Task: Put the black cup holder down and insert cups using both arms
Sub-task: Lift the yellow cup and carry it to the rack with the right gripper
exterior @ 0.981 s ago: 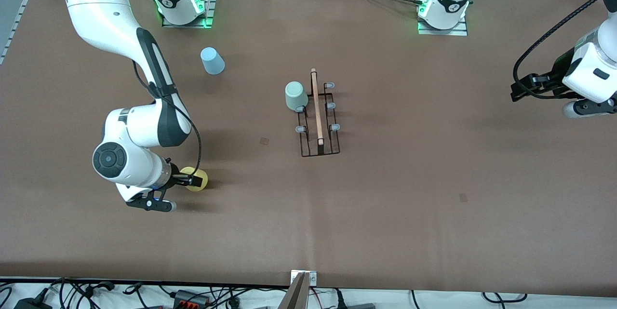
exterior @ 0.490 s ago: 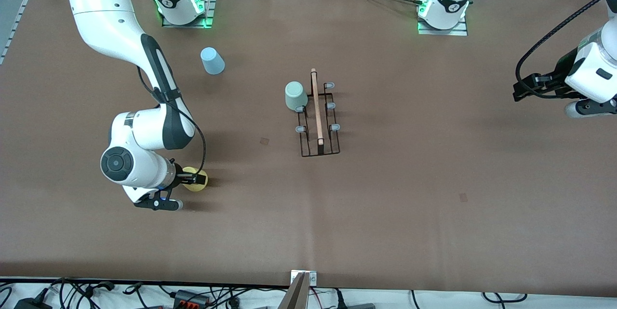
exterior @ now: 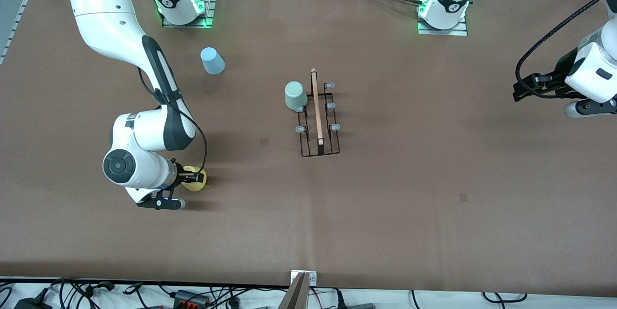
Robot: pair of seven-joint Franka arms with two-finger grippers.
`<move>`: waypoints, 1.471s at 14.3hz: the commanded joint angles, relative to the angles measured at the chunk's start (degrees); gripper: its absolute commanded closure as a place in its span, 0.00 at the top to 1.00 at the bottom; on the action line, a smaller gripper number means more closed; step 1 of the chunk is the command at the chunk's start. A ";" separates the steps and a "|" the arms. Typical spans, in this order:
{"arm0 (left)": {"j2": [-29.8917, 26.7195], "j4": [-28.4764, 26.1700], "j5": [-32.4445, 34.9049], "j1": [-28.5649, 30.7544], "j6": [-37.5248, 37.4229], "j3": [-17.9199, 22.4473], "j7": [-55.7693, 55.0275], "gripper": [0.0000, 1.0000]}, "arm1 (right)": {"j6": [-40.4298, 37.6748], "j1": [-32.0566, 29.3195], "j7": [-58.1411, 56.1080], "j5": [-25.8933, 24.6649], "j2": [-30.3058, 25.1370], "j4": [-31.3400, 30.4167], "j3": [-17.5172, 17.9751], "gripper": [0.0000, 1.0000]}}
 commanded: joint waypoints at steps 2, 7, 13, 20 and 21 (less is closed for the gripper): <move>-1.25 -1.30 -1.60 0.42 0.72 0.14 1.62 1.00 | -12.75 0.04 -0.32 0.67 -4.09 10.25 5.08 0.27; -1.25 -1.30 -1.60 0.42 0.63 0.14 1.62 1.00 | -17.36 7.67 4.24 0.58 -4.19 15.22 8.08 0.27; -1.25 -1.30 -1.60 0.42 0.63 0.14 1.62 1.00 | -14.73 18.58 15.21 0.15 -4.28 15.13 7.73 0.28; -1.25 -1.30 -1.60 0.51 0.54 0.14 1.62 1.00 | -11.21 21.66 18.06 0.06 -1.99 14.95 7.82 0.28; -1.25 -1.30 -1.60 0.59 0.54 0.14 1.62 1.00 | -11.64 21.58 17.96 0.23 -1.90 14.87 7.82 0.28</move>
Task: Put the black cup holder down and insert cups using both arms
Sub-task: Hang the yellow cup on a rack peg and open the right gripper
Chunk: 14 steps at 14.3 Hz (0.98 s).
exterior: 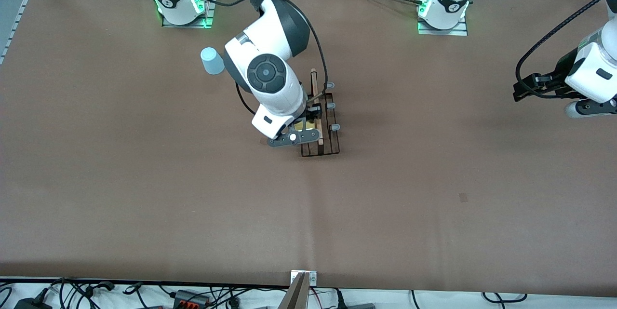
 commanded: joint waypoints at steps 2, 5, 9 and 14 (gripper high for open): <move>-1.25 -1.27 -1.60 0.53 0.46 0.14 1.62 1.00 | -0.41 0.34 -0.18 -0.11 0.90 0.67 -0.30 0.28; -1.25 -1.27 -1.60 0.53 0.45 0.14 1.62 1.00 | -0.33 0.61 -0.09 -0.29 1.69 0.59 -0.30 0.28; -1.25 -1.27 -1.60 0.53 0.45 0.14 1.62 1.00 | -0.24 1.05 -0.09 -1.60 2.74 0.59 -0.30 0.28; -1.25 -1.27 -1.60 0.53 0.45 0.14 1.62 1.00 | 0.46 1.31 -0.18 -1.96 4.23 0.59 -0.39 0.30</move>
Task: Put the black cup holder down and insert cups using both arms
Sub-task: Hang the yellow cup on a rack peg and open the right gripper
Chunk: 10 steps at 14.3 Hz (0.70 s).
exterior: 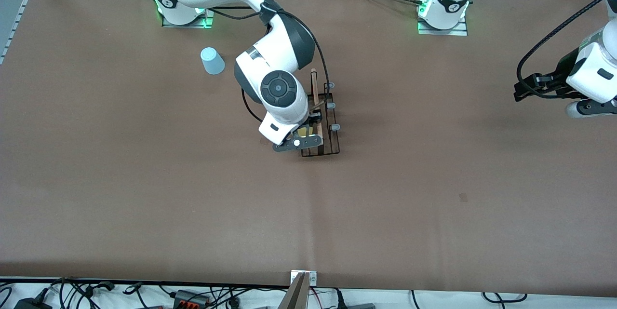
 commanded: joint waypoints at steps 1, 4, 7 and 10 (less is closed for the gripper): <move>-1.25 -1.27 -1.60 0.36 0.46 0.14 1.42 1.00 | 0.77 0.74 -0.14 -0.70 1.20 0.72 -0.34 0.31; -1.25 -1.27 -1.60 0.45 0.46 0.14 1.42 1.00 | 1.48 0.65 0.47 -0.70 1.29 0.89 -0.51 1.00; -1.25 -1.27 -1.60 0.45 0.46 0.14 1.42 1.00 | 0.25 -0.05 0.47 -0.61 -0.73 1.16 -1.39 1.00; -1.25 -1.27 -1.60 0.45 0.46 0.14 1.42 1.00 | -2.03 -0.14 0.21 -0.52 -3.71 1.16 -4.72 1.00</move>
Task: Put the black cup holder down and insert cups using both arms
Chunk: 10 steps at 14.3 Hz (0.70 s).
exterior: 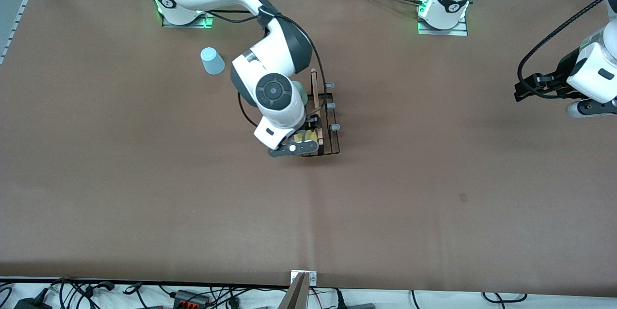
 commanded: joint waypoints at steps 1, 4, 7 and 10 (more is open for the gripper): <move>-1.25 -1.26 -1.60 0.34 0.46 0.14 1.34 1.00 | -3.09 -0.18 -0.08 -0.45 -4.37 -0.22 -3.38 1.00; -1.25 -1.26 -1.60 0.34 0.46 0.14 1.35 1.00 | -7.30 -2.02 0.10 -0.37 -5.35 -0.22 -5.50 1.00; -1.25 -1.26 -1.60 0.34 0.46 0.14 1.43 1.00 | -7.49 -3.87 0.71 -0.45 -6.49 -0.22 -8.13 1.00; -1.25 -1.26 -1.60 0.34 0.46 0.14 1.43 1.00 | -7.14 -4.22 -0.60 -0.37 -8.07 -0.14 -12.44 1.00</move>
